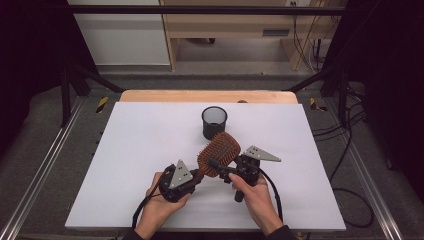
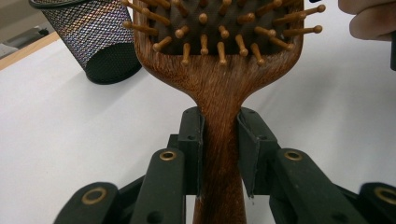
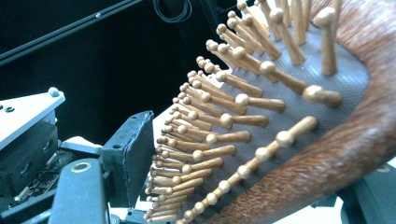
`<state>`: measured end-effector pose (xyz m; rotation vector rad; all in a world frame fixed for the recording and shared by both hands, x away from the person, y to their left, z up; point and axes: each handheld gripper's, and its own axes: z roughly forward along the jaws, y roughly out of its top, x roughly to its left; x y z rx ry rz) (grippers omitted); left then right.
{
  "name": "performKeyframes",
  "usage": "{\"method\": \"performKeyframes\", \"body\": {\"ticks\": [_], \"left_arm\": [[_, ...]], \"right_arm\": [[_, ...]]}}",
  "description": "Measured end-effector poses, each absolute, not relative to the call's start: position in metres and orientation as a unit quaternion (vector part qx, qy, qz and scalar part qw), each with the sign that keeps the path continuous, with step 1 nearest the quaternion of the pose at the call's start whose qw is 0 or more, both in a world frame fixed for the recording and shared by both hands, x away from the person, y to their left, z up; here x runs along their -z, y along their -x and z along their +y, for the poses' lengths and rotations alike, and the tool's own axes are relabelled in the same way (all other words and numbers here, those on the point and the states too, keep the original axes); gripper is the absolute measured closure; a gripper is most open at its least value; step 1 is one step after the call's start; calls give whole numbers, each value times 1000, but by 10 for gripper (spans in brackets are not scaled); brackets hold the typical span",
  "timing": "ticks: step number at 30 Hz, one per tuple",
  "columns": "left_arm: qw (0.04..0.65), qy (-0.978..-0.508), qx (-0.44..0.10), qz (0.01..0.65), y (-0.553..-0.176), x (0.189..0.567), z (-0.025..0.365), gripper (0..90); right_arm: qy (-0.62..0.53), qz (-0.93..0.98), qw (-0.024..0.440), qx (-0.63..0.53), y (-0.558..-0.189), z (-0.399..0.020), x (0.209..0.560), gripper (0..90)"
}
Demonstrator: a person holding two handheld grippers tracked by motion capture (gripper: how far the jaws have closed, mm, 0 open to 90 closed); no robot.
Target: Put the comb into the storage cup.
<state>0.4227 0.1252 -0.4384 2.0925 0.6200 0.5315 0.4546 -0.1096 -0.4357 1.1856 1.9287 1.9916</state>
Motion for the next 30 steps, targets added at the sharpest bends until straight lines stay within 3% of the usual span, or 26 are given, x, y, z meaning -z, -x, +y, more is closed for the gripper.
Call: {"method": "performKeyframes", "body": {"ticks": [30], "left_arm": [[440, -827, -216, 274, -428, 436, 140, 727]], "right_arm": [[-393, 623, 50, -674, -463, -92, 427, 433]]}}
